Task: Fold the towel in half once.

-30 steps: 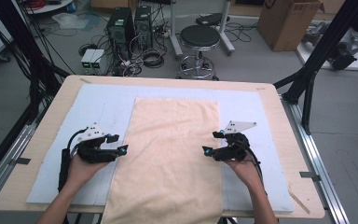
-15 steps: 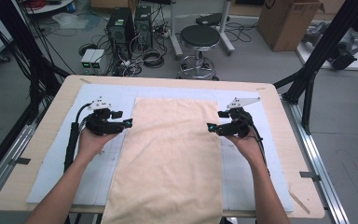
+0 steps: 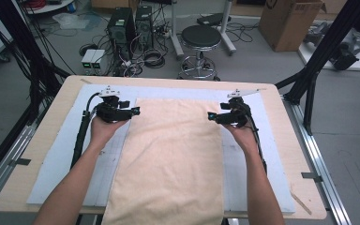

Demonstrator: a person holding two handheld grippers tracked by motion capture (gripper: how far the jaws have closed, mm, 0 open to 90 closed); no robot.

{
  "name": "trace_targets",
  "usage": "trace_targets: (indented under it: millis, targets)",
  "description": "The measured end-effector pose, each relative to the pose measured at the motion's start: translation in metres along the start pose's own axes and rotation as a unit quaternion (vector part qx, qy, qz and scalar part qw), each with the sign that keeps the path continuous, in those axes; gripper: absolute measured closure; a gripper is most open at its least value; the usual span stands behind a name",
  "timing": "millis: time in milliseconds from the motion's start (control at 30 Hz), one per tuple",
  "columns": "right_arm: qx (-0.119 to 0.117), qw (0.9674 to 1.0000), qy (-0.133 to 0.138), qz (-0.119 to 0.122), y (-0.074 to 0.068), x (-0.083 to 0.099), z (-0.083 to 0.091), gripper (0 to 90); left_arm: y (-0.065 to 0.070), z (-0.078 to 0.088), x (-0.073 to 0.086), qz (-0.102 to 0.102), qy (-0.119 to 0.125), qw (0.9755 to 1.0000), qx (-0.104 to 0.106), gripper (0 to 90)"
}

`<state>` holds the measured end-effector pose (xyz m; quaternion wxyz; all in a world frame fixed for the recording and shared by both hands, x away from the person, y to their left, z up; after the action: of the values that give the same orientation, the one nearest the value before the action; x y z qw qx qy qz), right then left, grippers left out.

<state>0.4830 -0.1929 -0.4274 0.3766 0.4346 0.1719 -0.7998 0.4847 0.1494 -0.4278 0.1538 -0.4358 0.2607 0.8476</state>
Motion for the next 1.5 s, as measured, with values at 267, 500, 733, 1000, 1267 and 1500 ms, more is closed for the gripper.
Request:
trace_targets:
  millis: [267, 500, 733, 1000, 1267, 1500]
  targets:
    - [0.018, 0.9992, -0.032, -0.014, 0.007, 0.016, -0.021, 13.6, -0.023, -0.025, 0.021, 0.019, -0.043, 0.9983, -0.035, 37.5]
    - [0.023, 0.9971, -0.064, -0.033, 0.012, 0.031, -0.033, 24.9, -0.030, -0.038, 0.047, 0.016, -0.089, 0.9950, -0.044, 43.8]
    - [0.029, 0.9930, -0.107, -0.042, 0.017, 0.049, -0.043, 38.9, -0.028, -0.039, 0.048, -0.021, -0.091, 0.9932, -0.069, 50.9]
    - [0.047, 0.9917, -0.118, -0.023, 0.016, 0.052, -0.044, 63.2, -0.015, -0.042, 0.050, -0.042, -0.095, 0.9931, -0.053, 80.4]
    - [0.002, 0.9949, -0.099, -0.017, 0.001, 0.039, -0.052, 84.3, -0.022, -0.038, 0.046, -0.011, -0.090, 0.9938, -0.064, 85.2]
    - [-0.005, 0.9966, -0.082, -0.008, 0.004, 0.000, -0.051, 85.5, -0.045, -0.018, 0.025, 0.026, -0.040, 0.9959, -0.077, 85.4]
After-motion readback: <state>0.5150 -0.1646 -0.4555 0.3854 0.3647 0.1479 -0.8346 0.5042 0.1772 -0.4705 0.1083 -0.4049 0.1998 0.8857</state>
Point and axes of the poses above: each handheld gripper's, and its own axes: z roughly backward along the jaws, x roughly out of its underside, y roughly to its right, the point moved 8 cm from there along -z, roughly forward along the jaws, and after that the axes turned 11 degrees about z, right-handed, at the moved point
